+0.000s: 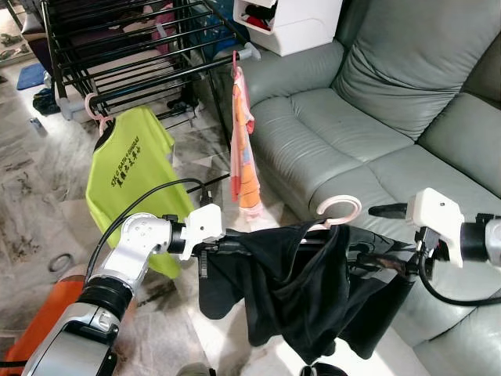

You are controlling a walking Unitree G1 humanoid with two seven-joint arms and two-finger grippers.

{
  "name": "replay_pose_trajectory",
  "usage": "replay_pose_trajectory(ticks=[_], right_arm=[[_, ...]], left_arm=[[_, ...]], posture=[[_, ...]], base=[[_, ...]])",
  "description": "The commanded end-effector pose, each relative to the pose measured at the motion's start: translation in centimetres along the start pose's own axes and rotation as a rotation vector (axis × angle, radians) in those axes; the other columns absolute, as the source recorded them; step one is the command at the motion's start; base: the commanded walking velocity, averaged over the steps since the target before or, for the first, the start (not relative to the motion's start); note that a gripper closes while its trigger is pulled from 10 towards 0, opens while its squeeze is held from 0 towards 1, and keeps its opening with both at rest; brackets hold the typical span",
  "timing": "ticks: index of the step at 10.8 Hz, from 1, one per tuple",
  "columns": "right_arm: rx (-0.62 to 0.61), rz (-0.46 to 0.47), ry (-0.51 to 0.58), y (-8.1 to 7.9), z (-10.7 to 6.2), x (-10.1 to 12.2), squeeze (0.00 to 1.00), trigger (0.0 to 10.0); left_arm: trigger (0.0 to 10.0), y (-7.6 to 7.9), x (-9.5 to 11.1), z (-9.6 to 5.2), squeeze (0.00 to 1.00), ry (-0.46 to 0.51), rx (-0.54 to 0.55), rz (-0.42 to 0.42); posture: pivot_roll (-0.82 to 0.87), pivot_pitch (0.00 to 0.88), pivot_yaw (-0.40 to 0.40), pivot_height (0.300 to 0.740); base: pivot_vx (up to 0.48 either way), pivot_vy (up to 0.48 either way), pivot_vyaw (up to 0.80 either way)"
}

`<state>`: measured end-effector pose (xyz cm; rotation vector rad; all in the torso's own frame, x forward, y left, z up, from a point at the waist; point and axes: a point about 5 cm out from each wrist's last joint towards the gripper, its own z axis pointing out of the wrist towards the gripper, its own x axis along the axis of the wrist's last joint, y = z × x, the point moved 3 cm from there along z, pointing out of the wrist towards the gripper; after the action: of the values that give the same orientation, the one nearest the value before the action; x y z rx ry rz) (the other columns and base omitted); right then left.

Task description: Hang hanger

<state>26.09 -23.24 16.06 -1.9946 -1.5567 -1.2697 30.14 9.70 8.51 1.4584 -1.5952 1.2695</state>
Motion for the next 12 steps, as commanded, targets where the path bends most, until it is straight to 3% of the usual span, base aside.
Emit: replay_pose_trajectory(ticks=[1, 3, 5, 6, 7, 12], right_arm=[[0.036, -0.02, -0.011, -0.2, 0.1, 0.1, 0.0, 10.0], [0.107, 0.048, -0.001, -1.1, 0.6, -0.7, 0.0, 10.0], [0.114, 0.014, -0.096, -0.6, 1.0, -3.1, 0.0, 10.0], [0.107, 0.003, -0.125, 0.2, 1.0, -3.6, 0.0, 6.7], [0.1, 0.014, -0.135, 0.9, 1.0, -3.8, 0.0, 0.0], [0.167, 0.054, -0.154, 1.4, 1.5, -4.8, 0.0, 0.0]], left_arm=[[0.0, -0.7, 1.5, -0.2, 0.0, 0.044, 0.015, 0.064], [0.0, -0.7, 1.8, -0.1, 0.0, 0.056, 0.007, 0.069], [0.0, -0.4, 2.3, -0.1, 0.0, 0.074, -0.021, 0.079], [0.0, -0.1, 2.4, -0.1, 0.0, 0.079, -0.039, 0.081], [0.0, 0.1, 2.3, -0.1, 0.0, 0.074, -0.045, 0.081], [0.0, 0.3, 2.3, 0.0, 0.0, 0.076, -0.05, 0.076]], posture=[[-0.13, 0.0, 0.089, 0.74], [-0.13, 0.0, 0.091, 0.74], [-0.12, 0.0, 0.092, 0.74], [-0.12, 0.0, 0.092, 0.74], [-0.11, 0.0, 0.092, 0.74], [-0.11, 0.0, 0.089, 0.74]], base=[[0.0, 0.0, 0.0], [0.0, 0.0, 0.0], [0.0, 0.0, 0.0], [0.0, 0.0, 0.0], [0.0, 0.0, 0.0], [0.0, 0.0, 0.0]])
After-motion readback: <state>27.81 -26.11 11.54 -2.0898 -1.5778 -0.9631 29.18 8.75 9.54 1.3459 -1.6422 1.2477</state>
